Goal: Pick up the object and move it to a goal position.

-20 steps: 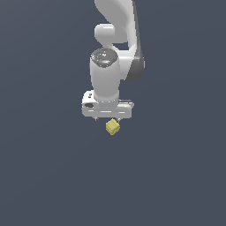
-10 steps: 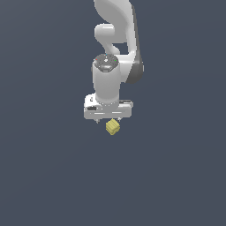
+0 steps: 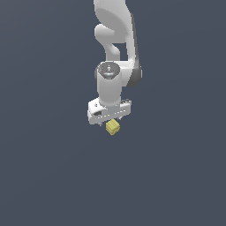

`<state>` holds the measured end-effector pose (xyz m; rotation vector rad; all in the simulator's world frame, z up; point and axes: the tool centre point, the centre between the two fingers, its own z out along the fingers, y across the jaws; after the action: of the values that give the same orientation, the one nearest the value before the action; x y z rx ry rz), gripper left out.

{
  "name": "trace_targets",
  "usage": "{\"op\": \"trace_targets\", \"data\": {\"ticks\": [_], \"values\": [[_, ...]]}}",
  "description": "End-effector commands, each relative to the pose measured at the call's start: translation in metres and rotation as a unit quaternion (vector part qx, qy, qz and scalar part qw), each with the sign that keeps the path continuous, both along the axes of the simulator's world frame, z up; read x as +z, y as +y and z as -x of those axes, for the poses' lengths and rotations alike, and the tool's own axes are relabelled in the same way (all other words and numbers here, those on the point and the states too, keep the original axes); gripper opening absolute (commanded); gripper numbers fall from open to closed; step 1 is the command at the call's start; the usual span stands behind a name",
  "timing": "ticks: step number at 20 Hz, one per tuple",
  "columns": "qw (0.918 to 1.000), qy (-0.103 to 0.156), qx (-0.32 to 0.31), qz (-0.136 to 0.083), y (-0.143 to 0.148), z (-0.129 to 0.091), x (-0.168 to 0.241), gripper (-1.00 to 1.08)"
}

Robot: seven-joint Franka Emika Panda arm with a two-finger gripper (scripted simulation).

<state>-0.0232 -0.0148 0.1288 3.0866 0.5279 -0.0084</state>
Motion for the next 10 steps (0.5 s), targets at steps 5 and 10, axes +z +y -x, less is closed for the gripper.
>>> {"op": "trace_targets", "data": {"ticks": [5,10], "values": [[0.9961,0.0,0.088,-0.002,0.006,0.013,-0.021,1.0],[0.9909,0.0,0.135,-0.004,0.01,0.021,-0.031,1.0]]}}
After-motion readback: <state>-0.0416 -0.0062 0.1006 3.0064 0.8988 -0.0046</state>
